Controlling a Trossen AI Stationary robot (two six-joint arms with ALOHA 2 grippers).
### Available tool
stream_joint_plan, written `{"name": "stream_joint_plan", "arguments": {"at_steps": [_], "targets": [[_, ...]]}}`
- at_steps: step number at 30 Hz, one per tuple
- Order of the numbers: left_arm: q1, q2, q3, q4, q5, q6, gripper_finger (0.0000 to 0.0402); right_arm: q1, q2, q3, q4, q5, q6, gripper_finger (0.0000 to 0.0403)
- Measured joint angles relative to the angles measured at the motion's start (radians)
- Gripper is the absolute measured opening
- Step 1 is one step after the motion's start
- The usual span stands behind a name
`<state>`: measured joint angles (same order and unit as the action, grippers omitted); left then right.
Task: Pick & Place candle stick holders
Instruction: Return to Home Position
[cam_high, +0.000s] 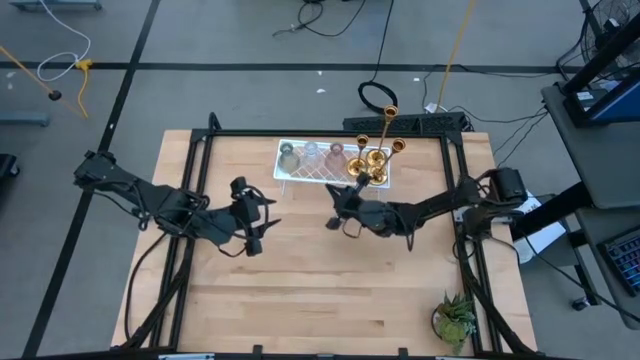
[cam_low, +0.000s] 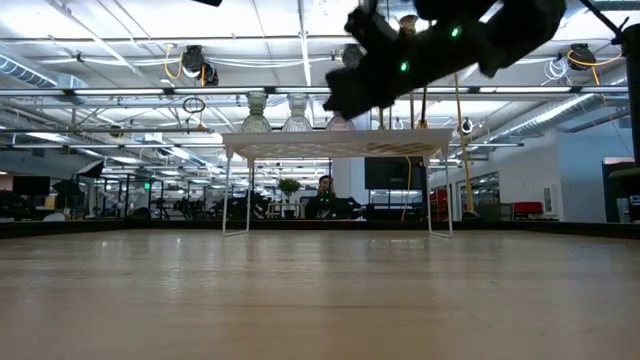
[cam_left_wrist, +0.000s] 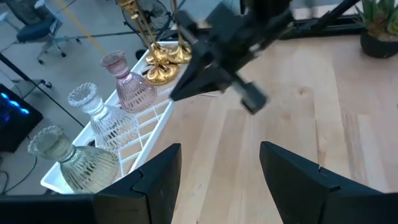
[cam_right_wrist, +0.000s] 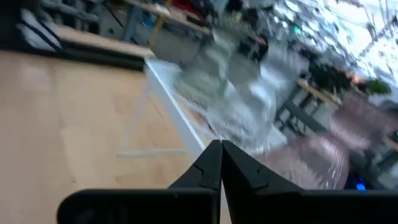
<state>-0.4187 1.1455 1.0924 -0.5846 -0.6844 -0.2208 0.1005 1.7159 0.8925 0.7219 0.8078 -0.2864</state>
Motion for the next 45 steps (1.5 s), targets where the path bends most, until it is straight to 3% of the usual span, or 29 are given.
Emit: {"name": "stream_joint_plan", "arguments": {"at_steps": [3,7,12,17,21,25,31,34,37,41,45], "targets": [[0.000,-0.007,0.000,-0.005,-0.014,-0.006,0.0225,0.052,-0.048,0.000,-0.022,0.000,-0.040,0.0001],[-0.009,-0.042,0.000,-0.037,-0.060,0.005,0.0225,0.124,-0.182,0.002,-0.175,-0.028,-0.069,0.0001],[-0.022,-0.121,0.000,-0.125,-0.157,-0.027,0.0225,0.187,-0.400,0.000,-0.503,-0.139,0.089,0.0000],[-0.029,-0.202,0.000,-0.243,-0.175,-0.077,0.0221,0.223,-0.616,-0.057,-0.641,-0.211,0.190,0.0000],[-0.029,-0.240,-0.049,-0.241,-0.172,-0.079,0.0183,0.221,-0.795,-0.180,-0.640,-0.216,0.238,0.0000],[-0.029,-0.253,-0.136,-0.213,-0.154,-0.051,0.0122,0.221,-0.968,-0.336,-0.621,-0.307,0.293,0.0000],[-0.029,-0.252,-0.321,0.088,-0.164,0.044,0.0040,0.221,-1.167,-0.531,-0.524,-0.400,0.345,0.0000],[-0.029,-0.273,-0.395,0.234,-0.121,0.164,0.0013,0.221,-1.247,-0.595,-0.509,-0.411,0.338,0.0000],[-0.029,-0.318,-0.432,0.326,-0.001,0.284,0.0004,0.220,-1.318,-0.639,-0.509,-0.487,0.337,0.0000],[-0.029,-0.401,-0.447,0.353,0.213,0.399,0.0022,0.220,-1.392,-0.679,-0.510,-0.506,0.324,0.0000],[-0.028,-0.496,-0.447,0.307,0.274,0.410,0.0042,0.220,-1.437,-0.705,-0.510,-0.556,0.289,0.0000]]}}
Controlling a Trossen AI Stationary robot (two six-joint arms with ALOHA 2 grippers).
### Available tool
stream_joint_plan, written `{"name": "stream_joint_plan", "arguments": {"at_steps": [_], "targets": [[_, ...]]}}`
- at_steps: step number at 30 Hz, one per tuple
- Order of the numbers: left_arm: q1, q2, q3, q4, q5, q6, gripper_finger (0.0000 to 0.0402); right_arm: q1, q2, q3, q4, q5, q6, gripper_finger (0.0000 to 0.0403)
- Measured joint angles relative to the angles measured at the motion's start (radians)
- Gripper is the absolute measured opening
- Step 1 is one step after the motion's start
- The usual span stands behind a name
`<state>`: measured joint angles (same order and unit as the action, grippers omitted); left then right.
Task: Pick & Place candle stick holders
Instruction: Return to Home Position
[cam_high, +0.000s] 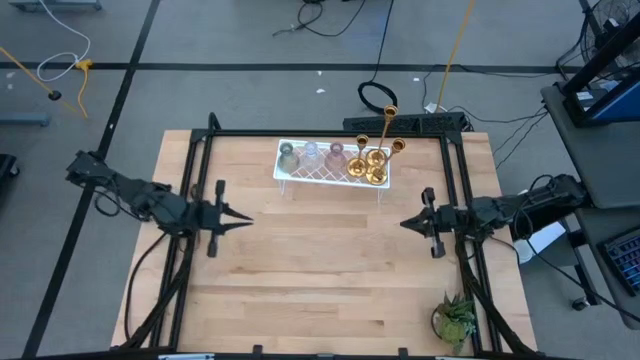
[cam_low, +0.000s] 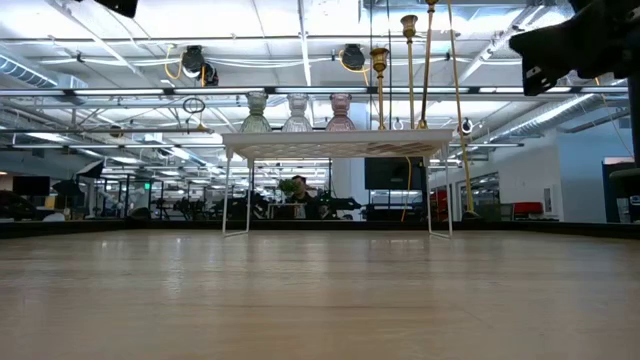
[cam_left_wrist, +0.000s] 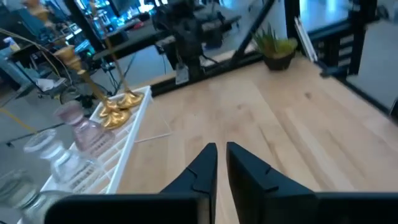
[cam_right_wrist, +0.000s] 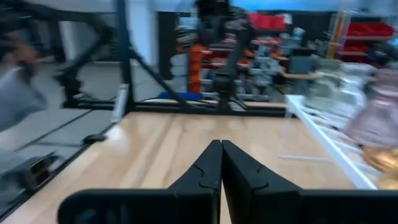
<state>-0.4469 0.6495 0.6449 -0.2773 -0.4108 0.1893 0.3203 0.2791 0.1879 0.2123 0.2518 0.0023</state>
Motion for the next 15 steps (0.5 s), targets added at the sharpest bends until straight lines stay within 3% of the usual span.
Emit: {"name": "stream_joint_plan", "arguments": {"at_steps": [3,6,10,15], "targets": [[0.000,-0.059,-0.002,-0.038,0.001,-0.046,0.0048,0.000,-0.020,-0.004,0.000,-0.086,-0.031,0.0000],[0.000,-0.103,-0.051,-0.010,0.012,-0.058,0.0048,0.000,-0.035,-0.004,0.000,-0.099,-0.047,0.0000],[0.001,-0.167,-0.209,0.151,0.013,-0.006,0.0049,0.000,-0.040,-0.004,-0.011,-0.102,-0.070,0.0000],[0.008,-0.246,-0.379,0.337,0.010,0.056,0.0049,-0.008,-0.039,-0.008,-0.031,-0.226,-0.110,0.0000]]}}
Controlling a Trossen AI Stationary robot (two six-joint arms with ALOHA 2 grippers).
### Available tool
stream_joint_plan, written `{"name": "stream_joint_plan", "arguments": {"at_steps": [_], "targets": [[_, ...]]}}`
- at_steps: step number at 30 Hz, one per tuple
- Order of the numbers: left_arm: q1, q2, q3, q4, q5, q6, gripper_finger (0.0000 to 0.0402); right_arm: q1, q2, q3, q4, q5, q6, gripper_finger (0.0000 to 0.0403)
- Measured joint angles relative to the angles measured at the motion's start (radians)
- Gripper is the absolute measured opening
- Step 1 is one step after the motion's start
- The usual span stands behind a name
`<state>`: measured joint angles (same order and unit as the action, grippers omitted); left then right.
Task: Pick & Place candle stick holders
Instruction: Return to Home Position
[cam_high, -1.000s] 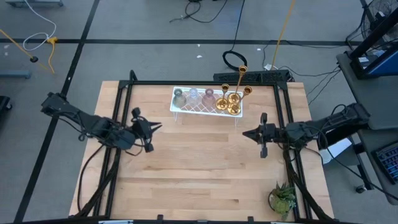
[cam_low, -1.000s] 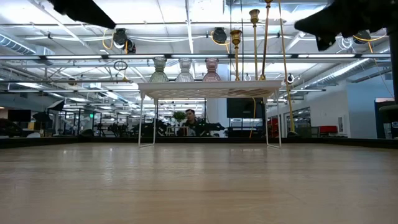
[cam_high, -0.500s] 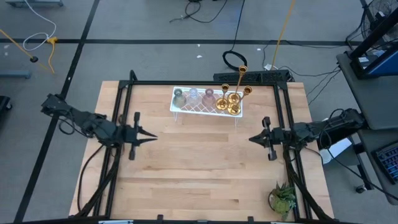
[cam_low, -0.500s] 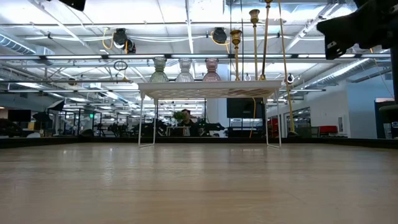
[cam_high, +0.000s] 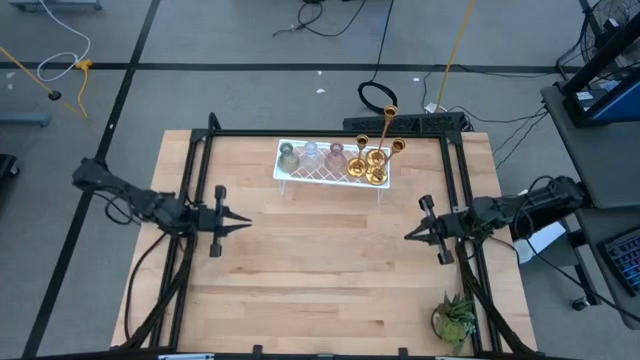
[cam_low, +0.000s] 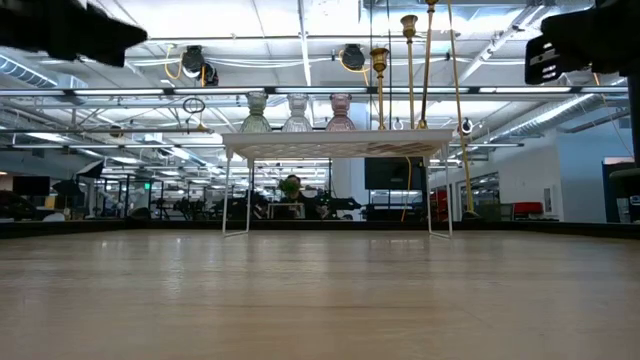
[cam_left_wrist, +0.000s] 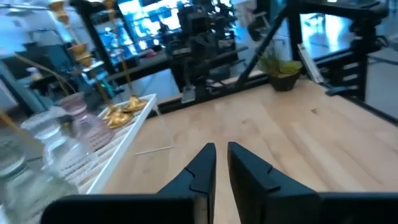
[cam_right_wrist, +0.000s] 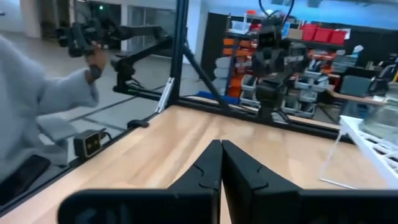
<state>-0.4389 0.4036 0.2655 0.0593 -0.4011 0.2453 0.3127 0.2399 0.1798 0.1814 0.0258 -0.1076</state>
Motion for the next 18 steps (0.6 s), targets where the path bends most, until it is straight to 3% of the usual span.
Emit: {"name": "stream_joint_plan", "arguments": {"at_steps": [7,11,18], "targets": [[0.076,-0.109,-0.153,0.137,-0.069,0.029,0.0049,-0.065,-0.002,-0.044,0.040,-0.009,-0.073,0.0000],[0.139,-0.151,-0.239,0.253,-0.033,0.071,0.0049,-0.122,-0.002,-0.069,0.099,-0.113,-0.061,0.0000],[0.244,-0.182,-0.250,0.219,-0.025,0.049,0.0049,-0.243,-0.002,-0.080,0.101,-0.147,-0.037,0.0000]]}}
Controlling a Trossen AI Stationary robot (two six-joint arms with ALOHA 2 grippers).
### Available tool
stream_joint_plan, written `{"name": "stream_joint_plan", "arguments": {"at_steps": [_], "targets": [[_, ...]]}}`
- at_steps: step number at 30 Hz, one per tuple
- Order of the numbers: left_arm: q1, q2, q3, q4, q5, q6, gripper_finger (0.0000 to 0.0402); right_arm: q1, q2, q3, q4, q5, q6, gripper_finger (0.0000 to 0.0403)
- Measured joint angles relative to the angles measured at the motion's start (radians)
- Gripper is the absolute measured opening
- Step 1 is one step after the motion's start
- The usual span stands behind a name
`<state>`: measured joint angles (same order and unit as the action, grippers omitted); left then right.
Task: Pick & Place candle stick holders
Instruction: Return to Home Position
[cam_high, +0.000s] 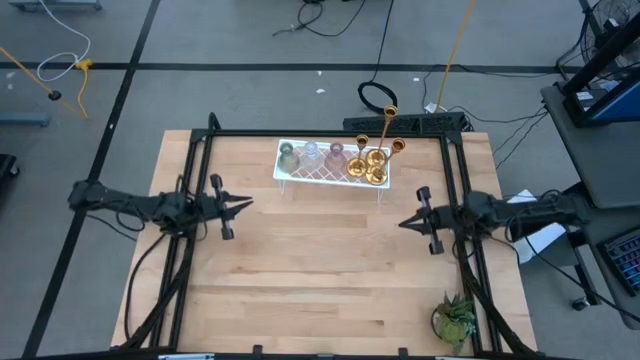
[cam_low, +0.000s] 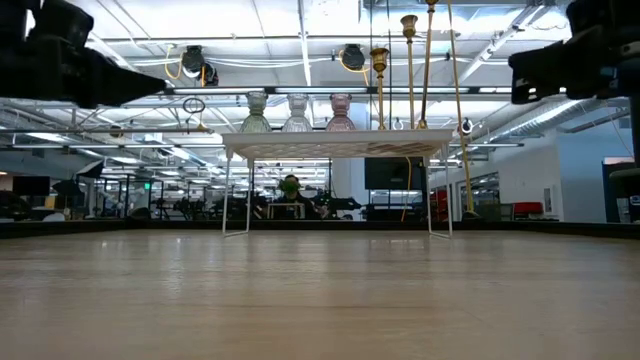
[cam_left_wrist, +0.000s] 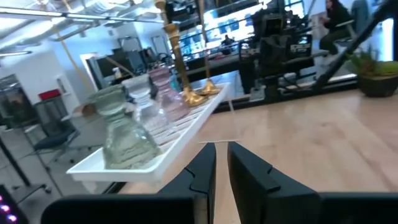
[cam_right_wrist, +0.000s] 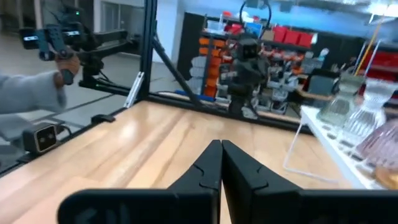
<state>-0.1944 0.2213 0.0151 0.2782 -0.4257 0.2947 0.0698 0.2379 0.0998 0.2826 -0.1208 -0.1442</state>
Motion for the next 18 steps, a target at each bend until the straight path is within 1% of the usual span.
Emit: {"name": "stream_joint_plan", "arguments": {"at_steps": [5,12,15,18], "targets": [[0.043,-0.001,0.001,-0.030,0.012,-0.021,0.0049,-0.079,0.000,0.000,-0.010,-0.120,0.094,0.0000],[0.066,-0.001,0.001,-0.124,0.018,-0.126,0.0049,-0.136,0.001,-0.048,0.034,-0.117,0.172,0.0000],[0.072,-0.001,0.001,-0.151,0.006,-0.133,0.0049,-0.150,0.000,-0.079,0.054,-0.117,0.186,0.0000],[0.077,0.001,0.001,-0.155,0.002,-0.133,0.0049,-0.155,0.001,-0.080,0.041,-0.117,0.186,0.0000]]}}
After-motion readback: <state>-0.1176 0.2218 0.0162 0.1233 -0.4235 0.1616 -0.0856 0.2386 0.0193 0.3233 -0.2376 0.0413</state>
